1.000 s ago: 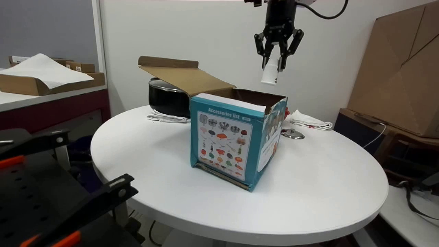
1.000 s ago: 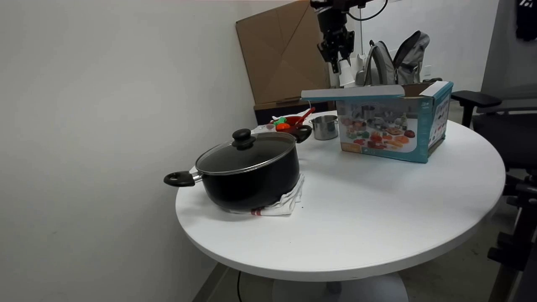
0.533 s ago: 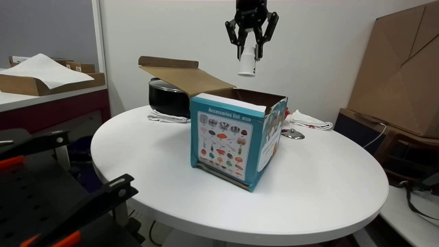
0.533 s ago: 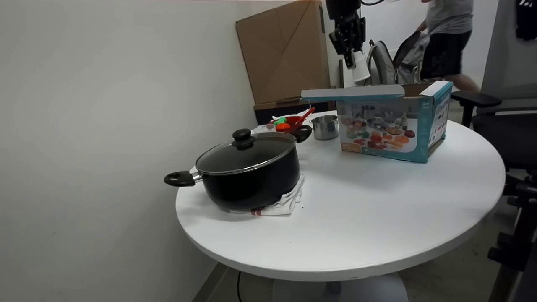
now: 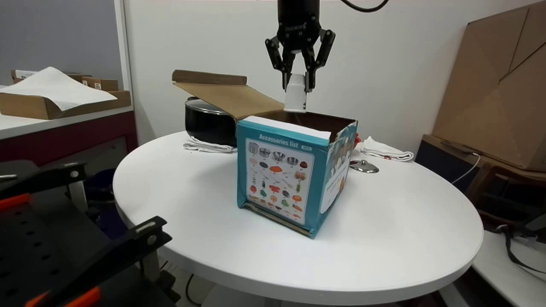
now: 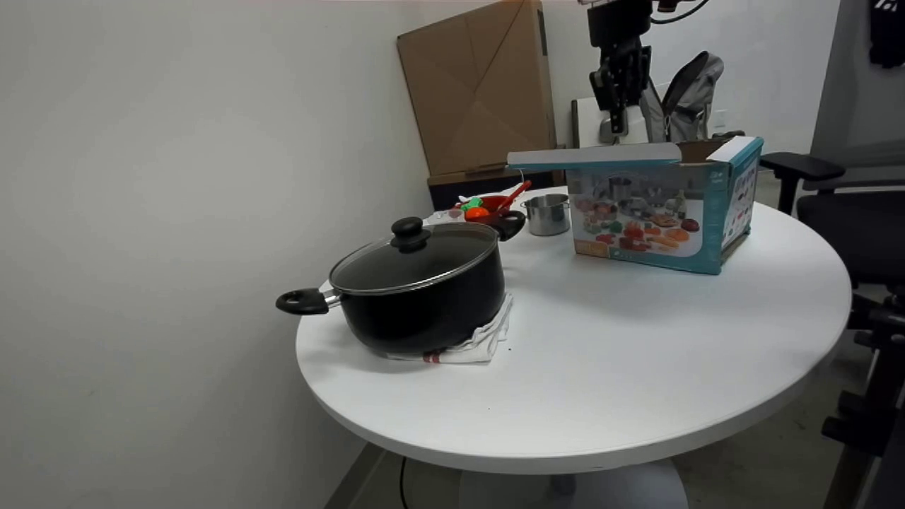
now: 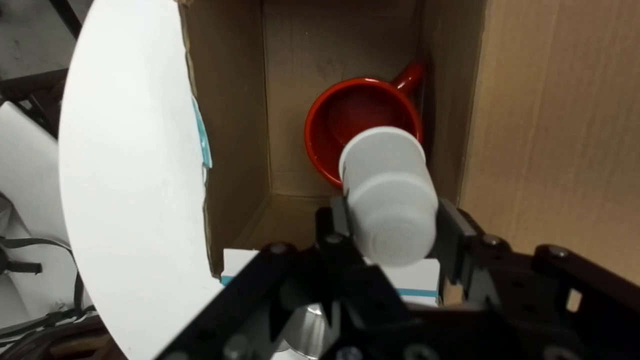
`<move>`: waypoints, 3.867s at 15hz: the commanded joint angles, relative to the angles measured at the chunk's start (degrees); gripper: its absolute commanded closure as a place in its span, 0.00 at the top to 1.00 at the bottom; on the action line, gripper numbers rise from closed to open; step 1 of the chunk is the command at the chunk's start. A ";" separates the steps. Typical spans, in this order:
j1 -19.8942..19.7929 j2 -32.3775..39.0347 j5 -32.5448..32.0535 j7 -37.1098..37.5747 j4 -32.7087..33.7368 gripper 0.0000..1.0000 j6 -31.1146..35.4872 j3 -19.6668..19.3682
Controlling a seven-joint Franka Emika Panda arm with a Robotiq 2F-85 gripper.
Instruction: Put the red mug, salt shaker, silver pot, and silver lid in the box then close it
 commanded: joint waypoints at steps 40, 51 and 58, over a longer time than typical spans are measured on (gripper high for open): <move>-1.70 8.20 10.12 -1.01 11.37 1.00 -7.98 -0.21; -2.80 21.78 12.16 7.19 36.40 1.00 -9.42 -1.39; -4.47 36.58 14.93 9.55 49.44 1.00 -12.58 -1.20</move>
